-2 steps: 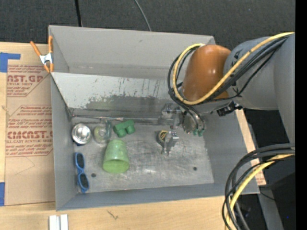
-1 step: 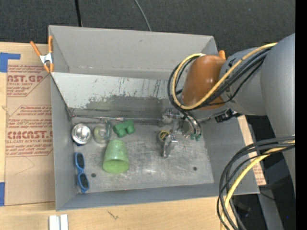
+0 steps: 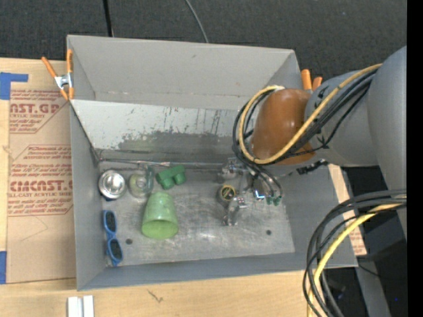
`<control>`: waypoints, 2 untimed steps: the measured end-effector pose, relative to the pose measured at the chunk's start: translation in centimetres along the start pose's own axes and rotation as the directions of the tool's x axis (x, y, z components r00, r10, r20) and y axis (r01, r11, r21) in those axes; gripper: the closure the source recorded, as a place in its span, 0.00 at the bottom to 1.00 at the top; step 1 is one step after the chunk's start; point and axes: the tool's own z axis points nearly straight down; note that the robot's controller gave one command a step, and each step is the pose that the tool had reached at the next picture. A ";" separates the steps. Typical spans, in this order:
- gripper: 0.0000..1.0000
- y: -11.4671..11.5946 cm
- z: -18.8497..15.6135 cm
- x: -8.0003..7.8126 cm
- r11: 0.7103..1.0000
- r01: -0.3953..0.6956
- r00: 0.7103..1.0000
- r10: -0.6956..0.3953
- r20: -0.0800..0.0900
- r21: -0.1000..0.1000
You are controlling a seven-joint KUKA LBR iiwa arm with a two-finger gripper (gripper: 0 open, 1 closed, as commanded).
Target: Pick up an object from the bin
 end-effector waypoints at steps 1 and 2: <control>1.00 0.0 -0.1 0.2 1.000 0.001 1.000 -0.001 -0.014 -0.002; 1.00 -0.5 -8.2 -0.7 1.000 0.019 1.000 -0.019 -0.012 -0.001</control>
Offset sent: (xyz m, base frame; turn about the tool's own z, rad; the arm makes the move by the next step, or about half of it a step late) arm 0.0000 0.0000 0.0000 0.0000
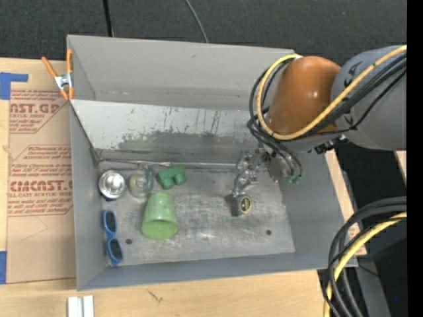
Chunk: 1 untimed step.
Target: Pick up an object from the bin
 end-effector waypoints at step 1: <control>1.00 -0.7 -11.1 -2.2 0.982 0.186 0.982 -0.186 0.001 0.000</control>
Offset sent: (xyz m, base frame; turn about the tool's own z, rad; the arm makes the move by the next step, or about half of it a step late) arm 0.0193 -0.0058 0.1077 -0.1864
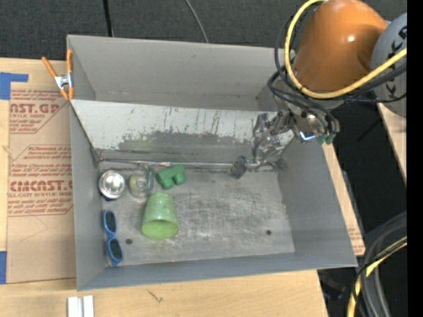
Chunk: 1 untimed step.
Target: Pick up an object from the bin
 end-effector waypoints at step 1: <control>1.00 0.1 0.4 0.2 1.000 -0.001 1.000 0.001 -0.008 -0.003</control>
Offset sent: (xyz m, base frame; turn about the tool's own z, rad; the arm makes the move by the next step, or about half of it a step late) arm 0.0000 0.0000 0.0000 0.0000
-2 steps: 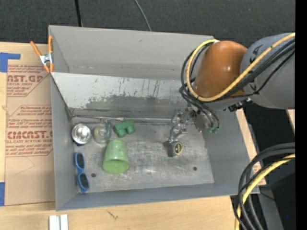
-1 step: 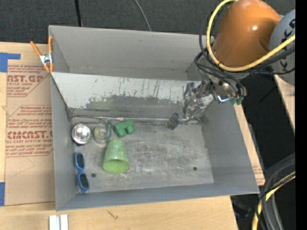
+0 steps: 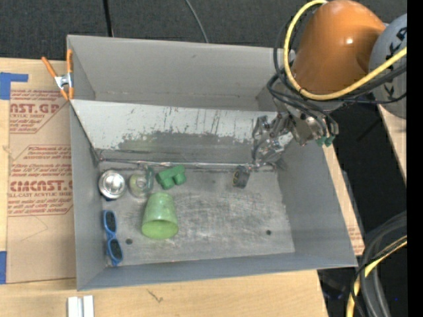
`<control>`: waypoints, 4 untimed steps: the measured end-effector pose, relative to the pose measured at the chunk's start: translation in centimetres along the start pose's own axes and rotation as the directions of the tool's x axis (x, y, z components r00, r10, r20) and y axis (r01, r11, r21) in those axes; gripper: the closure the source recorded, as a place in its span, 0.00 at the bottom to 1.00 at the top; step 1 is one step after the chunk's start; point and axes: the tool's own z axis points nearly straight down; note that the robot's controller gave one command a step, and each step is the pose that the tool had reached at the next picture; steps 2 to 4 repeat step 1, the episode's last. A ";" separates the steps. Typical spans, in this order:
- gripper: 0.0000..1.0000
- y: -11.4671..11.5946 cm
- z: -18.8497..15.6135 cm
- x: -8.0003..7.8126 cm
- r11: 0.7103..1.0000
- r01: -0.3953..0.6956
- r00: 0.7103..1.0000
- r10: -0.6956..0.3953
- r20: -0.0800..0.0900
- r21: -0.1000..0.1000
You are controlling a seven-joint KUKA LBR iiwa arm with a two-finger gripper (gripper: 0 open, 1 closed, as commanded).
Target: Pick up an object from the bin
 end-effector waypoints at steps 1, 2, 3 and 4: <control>1.00 0.2 1.4 0.2 0.997 0.082 0.997 -0.082 -0.001 0.000; 1.00 0.2 1.4 0.2 0.997 0.082 0.997 -0.082 -0.001 0.000; 1.00 0.2 1.4 0.2 0.997 0.082 0.997 -0.082 -0.001 0.000; 1.00 0.2 1.4 0.2 0.997 0.082 0.997 -0.082 -0.001 0.000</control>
Offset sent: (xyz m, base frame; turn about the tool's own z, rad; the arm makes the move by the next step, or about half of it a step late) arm -0.0031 0.0006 -0.0131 -0.0817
